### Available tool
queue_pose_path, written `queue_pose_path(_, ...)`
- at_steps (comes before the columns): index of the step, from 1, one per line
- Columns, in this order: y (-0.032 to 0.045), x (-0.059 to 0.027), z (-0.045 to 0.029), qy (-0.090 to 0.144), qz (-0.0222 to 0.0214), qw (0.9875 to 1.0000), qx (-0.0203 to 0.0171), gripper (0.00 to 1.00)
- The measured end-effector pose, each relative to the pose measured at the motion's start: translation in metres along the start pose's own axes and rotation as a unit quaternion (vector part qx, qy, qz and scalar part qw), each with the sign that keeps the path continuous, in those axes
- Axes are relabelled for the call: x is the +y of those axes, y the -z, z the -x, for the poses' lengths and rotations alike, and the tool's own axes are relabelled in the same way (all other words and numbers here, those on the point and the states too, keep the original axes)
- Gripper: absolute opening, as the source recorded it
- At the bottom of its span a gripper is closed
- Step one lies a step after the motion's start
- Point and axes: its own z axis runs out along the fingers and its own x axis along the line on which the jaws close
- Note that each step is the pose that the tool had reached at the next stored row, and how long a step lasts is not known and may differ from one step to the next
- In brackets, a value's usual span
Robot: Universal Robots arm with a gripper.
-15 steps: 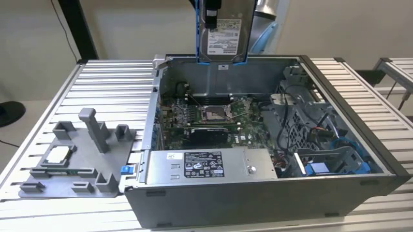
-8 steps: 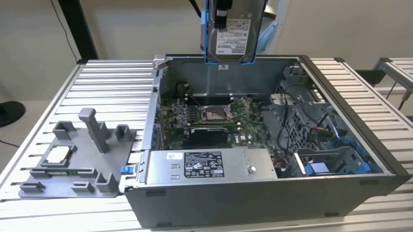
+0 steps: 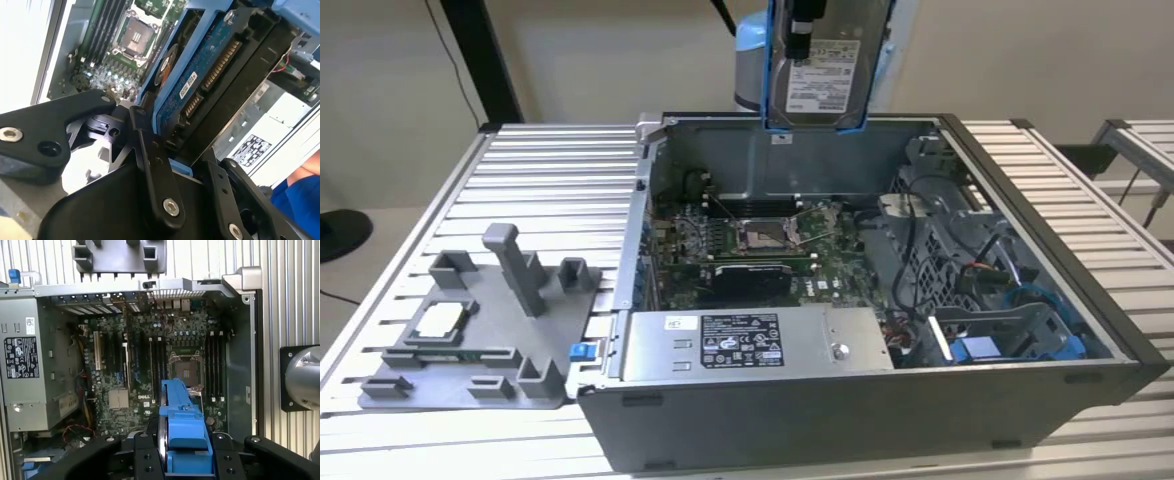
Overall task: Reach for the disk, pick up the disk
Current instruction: 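Pick up the disk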
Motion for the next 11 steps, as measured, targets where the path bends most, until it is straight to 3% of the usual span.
queue_pose_path(11, -0.0001, -0.0266, 0.0021, 0.000, 0.0002, 1.0000, 0.0000, 0.00)
